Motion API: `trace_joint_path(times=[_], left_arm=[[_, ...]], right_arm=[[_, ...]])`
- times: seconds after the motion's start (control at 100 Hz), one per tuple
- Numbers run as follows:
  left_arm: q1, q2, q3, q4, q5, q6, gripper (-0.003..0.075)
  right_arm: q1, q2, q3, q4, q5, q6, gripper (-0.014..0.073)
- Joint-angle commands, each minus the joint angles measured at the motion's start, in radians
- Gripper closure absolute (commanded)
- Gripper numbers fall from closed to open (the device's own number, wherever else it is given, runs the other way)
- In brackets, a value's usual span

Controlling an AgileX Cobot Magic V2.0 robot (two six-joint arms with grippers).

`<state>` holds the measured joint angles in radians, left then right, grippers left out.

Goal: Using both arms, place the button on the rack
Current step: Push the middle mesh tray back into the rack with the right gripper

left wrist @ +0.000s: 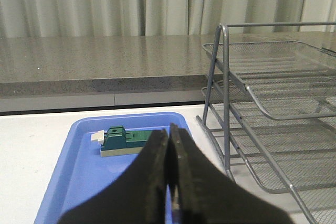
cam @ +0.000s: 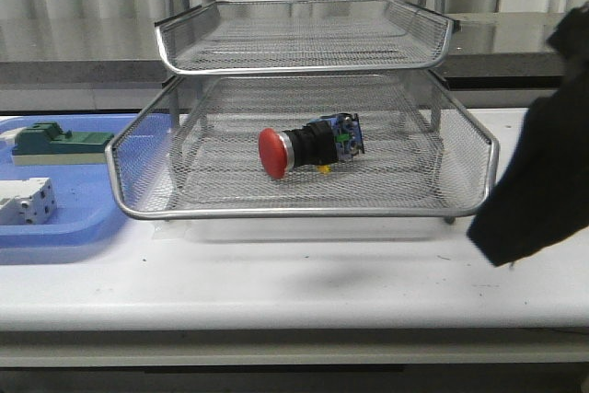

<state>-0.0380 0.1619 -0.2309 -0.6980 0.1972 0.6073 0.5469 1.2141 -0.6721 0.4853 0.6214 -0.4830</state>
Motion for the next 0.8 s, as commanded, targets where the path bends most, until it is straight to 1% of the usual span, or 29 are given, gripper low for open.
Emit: trace_joint_path(times=[0.0,0.15,0.24,0.31,0.57,0.64,0.79], left_arm=[[0.004,0.009,-0.028,-0.016,-0.062,-0.006,0.0741],[0.004,0.009,-0.028,-0.016,-0.062,-0.006,0.0741],[0.004,0.009,-0.028,-0.016,-0.062,-0.006,0.0741],[0.004,0.009,-0.028,-0.016,-0.062,-0.006,0.0741],[0.004,0.009,-0.028,-0.016,-0.062,-0.006,0.0741],[0.004,0.009,-0.028,-0.016,-0.062,-0.006,0.0741],[0.004,0.009,-0.028,-0.016,-0.062,-0.006,0.0741]], right_arm=[[0.067,0.043,-0.028,0.020,-0.131,-0.046,0.0659],[0.174,0.130,-0.030,-0.021,-0.310,-0.089,0.0659],[0.214,0.177,-0.030,-0.056,-0.411,-0.094,0.0659],[0.233,0.211,-0.033,-0.082,-0.462,-0.094,0.0659],[0.236,0.302,-0.088,-0.103,-0.532,-0.094,0.0659],[0.236,0.321,-0.109,-0.126,-0.546,-0.094,0.0659],[0.233,0.374,-0.161,-0.149,-0.549,-0.094,0.0659]])
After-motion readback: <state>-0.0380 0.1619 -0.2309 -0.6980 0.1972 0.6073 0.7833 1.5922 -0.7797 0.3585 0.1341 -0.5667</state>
